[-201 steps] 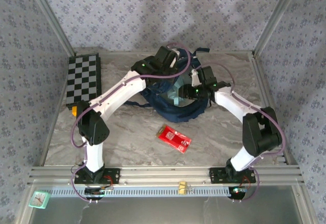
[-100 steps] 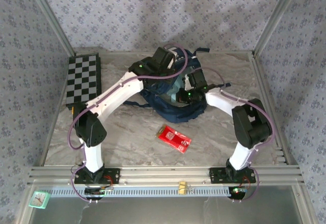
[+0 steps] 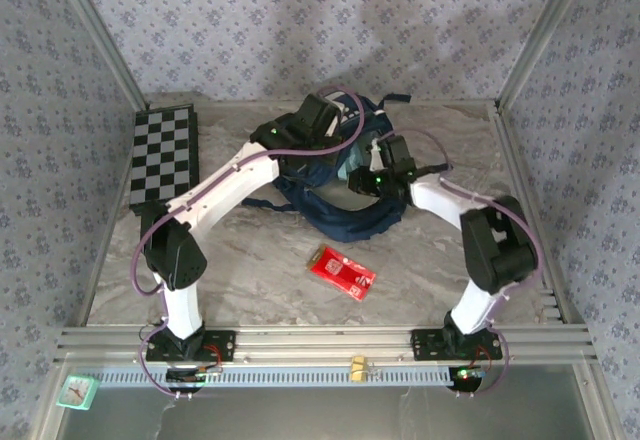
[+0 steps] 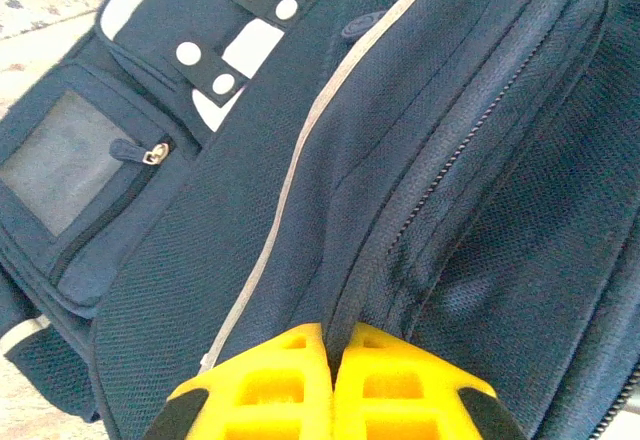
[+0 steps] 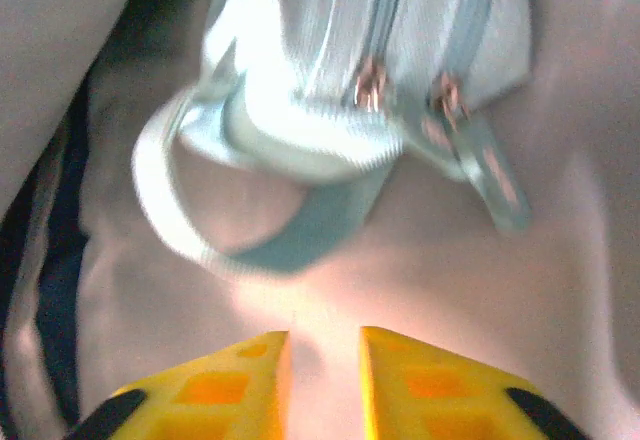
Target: Pack the student bag
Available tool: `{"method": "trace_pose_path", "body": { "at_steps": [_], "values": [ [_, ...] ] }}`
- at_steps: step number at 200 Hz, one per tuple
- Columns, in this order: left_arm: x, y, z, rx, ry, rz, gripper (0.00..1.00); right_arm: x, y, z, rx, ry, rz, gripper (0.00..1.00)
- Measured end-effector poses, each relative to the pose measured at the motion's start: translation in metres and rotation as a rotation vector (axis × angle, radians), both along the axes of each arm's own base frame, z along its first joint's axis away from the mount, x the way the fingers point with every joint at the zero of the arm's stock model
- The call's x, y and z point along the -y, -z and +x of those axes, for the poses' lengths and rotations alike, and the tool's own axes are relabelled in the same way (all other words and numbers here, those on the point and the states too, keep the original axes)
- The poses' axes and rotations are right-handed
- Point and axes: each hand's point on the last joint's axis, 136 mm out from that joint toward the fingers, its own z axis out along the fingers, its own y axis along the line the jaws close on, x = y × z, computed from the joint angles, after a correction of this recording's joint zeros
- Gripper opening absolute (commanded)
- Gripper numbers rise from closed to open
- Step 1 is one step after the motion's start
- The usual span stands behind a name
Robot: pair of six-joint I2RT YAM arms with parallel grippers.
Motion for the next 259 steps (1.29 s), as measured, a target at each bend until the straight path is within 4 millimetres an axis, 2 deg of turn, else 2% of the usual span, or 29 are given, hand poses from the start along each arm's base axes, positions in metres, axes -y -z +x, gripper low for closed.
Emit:
{"method": "trace_pose_path", "body": {
  "at_steps": [19,47,68,92,106,120,145,156,169,188,212,259],
  "values": [
    [0.004,0.011,-0.004,-0.032,0.011,-0.017,0.01,0.022,-0.026,-0.020,0.037,0.029,0.013,0.36],
    [0.011,0.024,-0.013,-0.084,0.049,-0.044,0.13,0.058,-0.067,-0.036,0.109,0.107,0.032,0.41],
    [0.017,0.029,-0.021,-0.126,0.087,-0.070,0.28,0.074,-0.081,-0.049,0.119,0.138,0.034,0.49],
    [0.011,0.030,-0.039,-0.165,0.102,-0.120,0.44,0.077,-0.086,-0.064,0.102,0.138,0.039,0.53],
    [0.001,0.024,-0.050,-0.172,0.094,-0.167,0.50,0.074,-0.082,-0.069,0.070,0.124,0.044,0.54],
    [-0.019,0.014,-0.054,-0.172,0.048,-0.225,0.53,0.067,-0.075,-0.075,0.029,0.110,0.052,0.56],
    [-0.067,0.010,-0.042,-0.168,-0.107,-0.332,0.56,0.044,-0.064,-0.085,-0.035,0.063,0.064,0.56],
    [-0.090,0.020,-0.035,-0.191,-0.197,-0.364,0.58,0.031,-0.056,-0.089,-0.070,0.041,0.068,0.56],
    [-0.116,0.043,-0.026,-0.239,-0.305,-0.398,0.59,0.018,-0.049,-0.093,-0.107,0.022,0.075,0.57],
    [-0.139,0.083,-0.022,-0.337,-0.420,-0.433,0.62,0.003,-0.039,-0.096,-0.147,0.005,0.079,0.57],
    [-0.141,0.114,-0.020,-0.430,-0.482,-0.461,0.64,-0.011,-0.030,-0.095,-0.183,0.001,0.082,0.57],
    [-0.127,0.130,-0.004,-0.473,-0.514,-0.528,0.69,-0.012,-0.012,-0.084,-0.224,0.057,0.061,0.56]
  ]
}}
